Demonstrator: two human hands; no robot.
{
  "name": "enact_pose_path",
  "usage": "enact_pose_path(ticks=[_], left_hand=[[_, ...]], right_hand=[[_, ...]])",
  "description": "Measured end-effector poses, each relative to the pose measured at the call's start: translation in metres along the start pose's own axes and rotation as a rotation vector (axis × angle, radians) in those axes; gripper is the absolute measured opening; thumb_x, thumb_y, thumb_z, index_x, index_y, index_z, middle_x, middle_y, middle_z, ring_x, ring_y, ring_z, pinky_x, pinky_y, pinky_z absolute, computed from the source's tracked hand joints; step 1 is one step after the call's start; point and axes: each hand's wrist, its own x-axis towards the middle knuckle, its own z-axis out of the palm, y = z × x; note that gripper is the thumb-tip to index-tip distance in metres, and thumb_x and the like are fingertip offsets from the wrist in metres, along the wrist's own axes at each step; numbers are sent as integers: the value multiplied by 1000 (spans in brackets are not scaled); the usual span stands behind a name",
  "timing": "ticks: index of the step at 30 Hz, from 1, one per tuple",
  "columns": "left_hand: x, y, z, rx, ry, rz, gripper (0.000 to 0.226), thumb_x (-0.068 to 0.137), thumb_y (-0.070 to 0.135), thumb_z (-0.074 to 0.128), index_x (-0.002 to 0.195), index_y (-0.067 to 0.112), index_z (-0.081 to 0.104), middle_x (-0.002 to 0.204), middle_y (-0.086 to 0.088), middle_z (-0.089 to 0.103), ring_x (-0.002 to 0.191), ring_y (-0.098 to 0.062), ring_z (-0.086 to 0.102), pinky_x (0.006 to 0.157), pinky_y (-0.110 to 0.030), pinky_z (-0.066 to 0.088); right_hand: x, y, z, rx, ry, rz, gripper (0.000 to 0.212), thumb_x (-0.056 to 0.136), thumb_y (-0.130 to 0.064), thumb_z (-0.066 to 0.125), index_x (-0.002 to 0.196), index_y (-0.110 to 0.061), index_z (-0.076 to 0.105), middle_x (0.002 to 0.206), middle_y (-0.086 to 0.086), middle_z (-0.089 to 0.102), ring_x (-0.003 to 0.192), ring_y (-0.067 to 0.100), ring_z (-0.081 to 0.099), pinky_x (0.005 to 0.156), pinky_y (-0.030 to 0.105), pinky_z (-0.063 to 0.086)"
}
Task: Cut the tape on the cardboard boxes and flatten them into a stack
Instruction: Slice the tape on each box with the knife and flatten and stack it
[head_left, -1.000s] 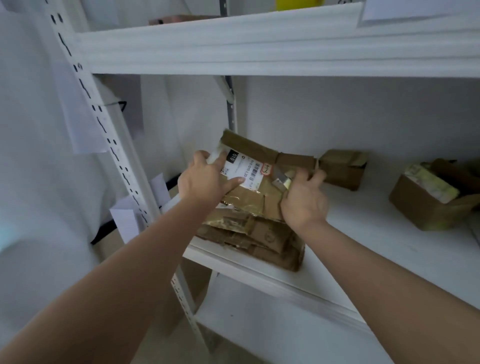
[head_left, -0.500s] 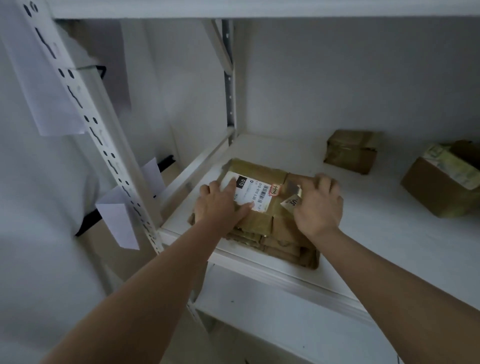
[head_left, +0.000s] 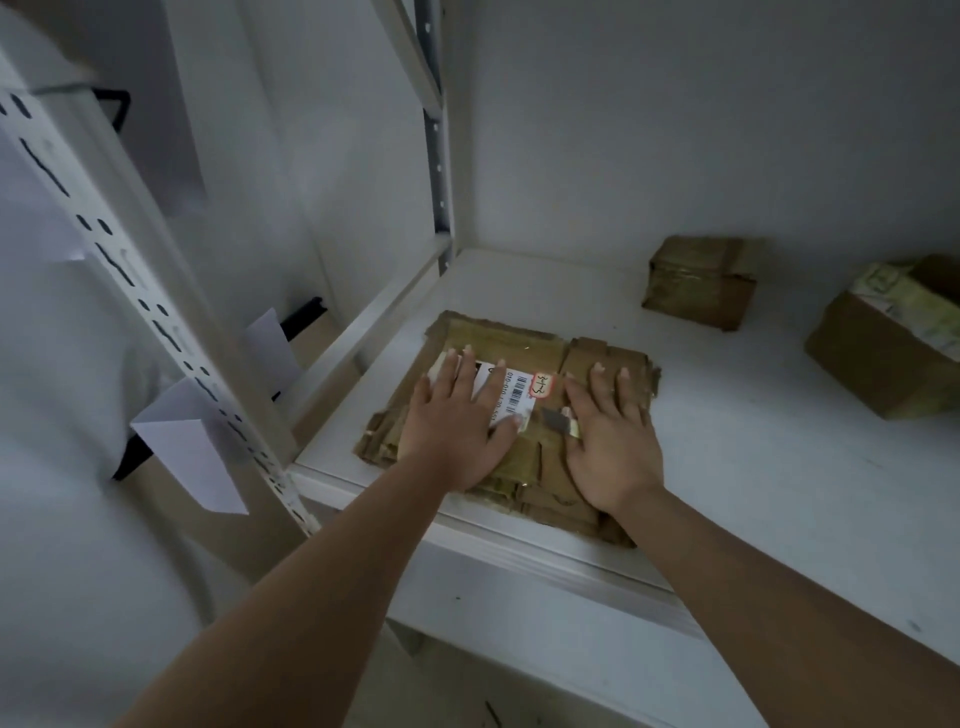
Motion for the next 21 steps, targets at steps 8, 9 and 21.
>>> enact_pose_path(ticks=[8, 9, 21], left_hand=[[-1, 0, 2, -75, -28, -1, 100, 72, 85, 3, 152, 28, -15, 159, -12, -17, 146, -26, -20, 118, -48, -3], [-1, 1, 2, -65, -38, -1, 105, 68, 89, 4, 151, 27, -17, 159, -13, -18, 146, -26, -20, 118, -49, -3], [11, 10, -49, 20, -257, -24, 115, 67, 91, 32, 154, 26, -3, 160, -14, -14, 146, -35, -17, 114, -63, -3]], right_hand=[[0, 1, 6, -55, 31, 9, 62, 97, -34, 36, 152, -28, 9, 160, 4, -4, 146, 30, -11, 119, 46, 0], [1, 2, 6, -41, 17, 9, 61, 97, -35, 36, 152, -28, 9, 160, 5, -3, 146, 30, -11, 119, 46, 0], [-7, 13, -54, 620, 85, 229, 39, 102, -35, 33, 121, -11, 57, 122, 13, 58, 120, 32, 50, 94, 35, 39]])
